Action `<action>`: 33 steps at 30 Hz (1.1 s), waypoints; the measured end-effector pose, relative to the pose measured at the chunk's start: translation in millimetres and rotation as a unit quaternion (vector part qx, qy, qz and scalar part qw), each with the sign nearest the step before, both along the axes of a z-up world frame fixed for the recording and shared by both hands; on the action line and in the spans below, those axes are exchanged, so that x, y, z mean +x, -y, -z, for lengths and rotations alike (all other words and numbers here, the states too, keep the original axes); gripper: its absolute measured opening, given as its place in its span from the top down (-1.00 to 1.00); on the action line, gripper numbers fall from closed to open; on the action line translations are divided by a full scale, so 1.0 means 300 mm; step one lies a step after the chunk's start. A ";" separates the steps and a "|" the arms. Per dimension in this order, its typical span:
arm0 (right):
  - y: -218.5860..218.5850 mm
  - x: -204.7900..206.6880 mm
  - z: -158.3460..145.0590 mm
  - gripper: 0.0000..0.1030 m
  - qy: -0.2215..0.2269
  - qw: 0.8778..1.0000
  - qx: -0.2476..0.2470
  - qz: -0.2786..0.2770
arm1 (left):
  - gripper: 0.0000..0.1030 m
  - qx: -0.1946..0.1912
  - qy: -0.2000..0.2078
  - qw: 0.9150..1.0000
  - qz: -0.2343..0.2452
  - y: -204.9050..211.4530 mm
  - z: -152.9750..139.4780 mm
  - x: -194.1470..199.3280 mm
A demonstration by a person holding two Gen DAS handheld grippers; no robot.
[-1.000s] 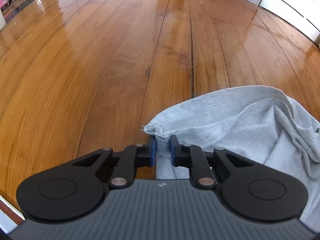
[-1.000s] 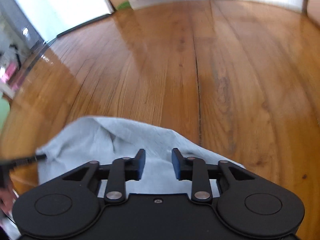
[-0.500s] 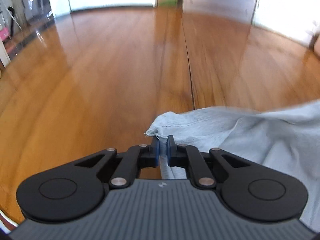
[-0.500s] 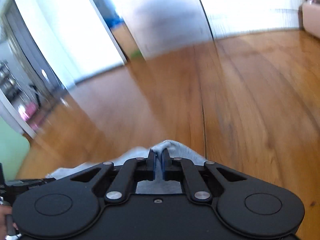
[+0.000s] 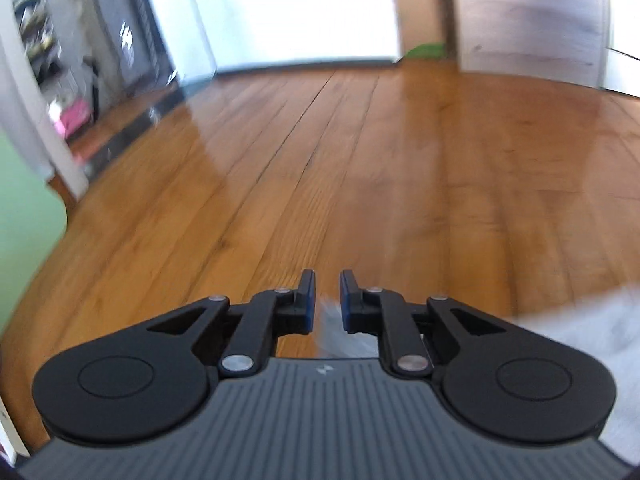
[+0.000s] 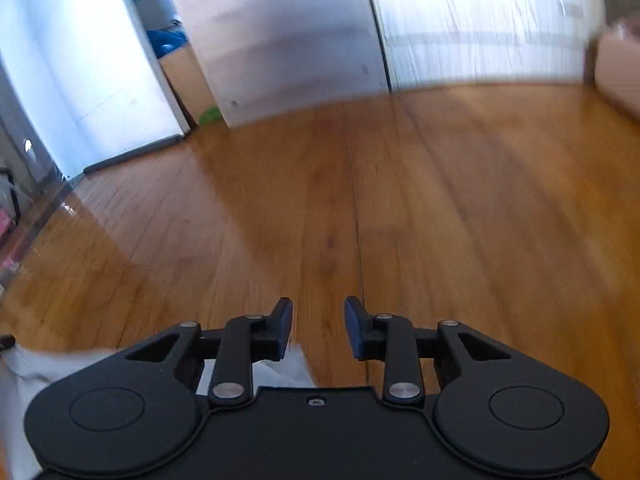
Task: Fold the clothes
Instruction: 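Pinch the sweatshirt hem with the left gripper while the right gripper releases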
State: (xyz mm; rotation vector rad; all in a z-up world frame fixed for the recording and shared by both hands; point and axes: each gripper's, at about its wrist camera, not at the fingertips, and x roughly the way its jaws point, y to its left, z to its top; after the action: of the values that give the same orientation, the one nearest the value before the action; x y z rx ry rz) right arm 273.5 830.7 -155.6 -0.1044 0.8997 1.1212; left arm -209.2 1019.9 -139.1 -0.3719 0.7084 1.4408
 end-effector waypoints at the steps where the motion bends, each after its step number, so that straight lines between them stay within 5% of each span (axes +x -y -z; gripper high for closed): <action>1: 0.022 0.010 0.034 0.31 -0.025 1.000 0.011 0.004 | 0.70 -0.008 -0.005 1.000 0.023 0.008 0.013 0.005; 3: 0.046 0.026 0.102 0.11 -0.072 0.997 0.005 0.000 | 0.50 -0.023 -0.016 0.997 0.069 0.024 0.038 0.015; 5: 0.040 0.028 0.154 0.11 -0.094 0.995 -0.020 -0.009 | 0.06 -0.038 -0.027 0.992 0.114 0.040 0.064 0.024; 11: 0.013 0.019 0.226 0.10 -0.098 0.994 -0.043 -0.032 | -0.10 -0.072 -0.079 0.972 0.208 0.095 0.145 0.072; 16: -0.085 -0.010 0.227 0.10 -0.106 0.993 -0.045 -0.036 | -0.17 -0.091 -0.129 0.971 0.177 0.055 0.223 0.083; 21: -0.194 -0.027 0.246 0.06 -0.151 0.980 -0.127 0.010 | -0.37 -0.102 -0.153 0.975 0.121 0.002 0.219 0.093; 23: -0.231 -0.046 0.242 0.06 -0.136 0.979 -0.151 0.009 | -0.29 -0.104 -0.145 0.977 0.116 -0.007 0.212 0.094; 24: -0.244 -0.063 0.240 0.22 -0.117 0.980 -0.160 0.005 | -0.21 -0.105 -0.140 0.978 0.114 -0.010 0.209 0.095; 26: -0.258 -0.095 0.238 0.89 -0.086 0.979 -0.187 0.006 | 0.25 -0.112 -0.129 0.978 0.118 -0.001 0.205 0.098; 28: -0.245 -0.084 0.224 0.89 -0.100 0.977 -0.186 0.028 | 0.79 -0.119 -0.138 0.976 0.116 0.010 0.213 0.107; 33: -0.194 0.032 0.156 0.90 -0.148 0.981 -0.123 0.033 | 0.83 -0.104 -0.167 0.973 0.119 0.028 0.256 0.140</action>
State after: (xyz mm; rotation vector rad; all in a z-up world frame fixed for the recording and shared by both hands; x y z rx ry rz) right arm 283.2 888.9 -202.3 -0.1117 1.2979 0.9732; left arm -167.1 1011.5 -215.9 -0.1967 1.1425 1.2152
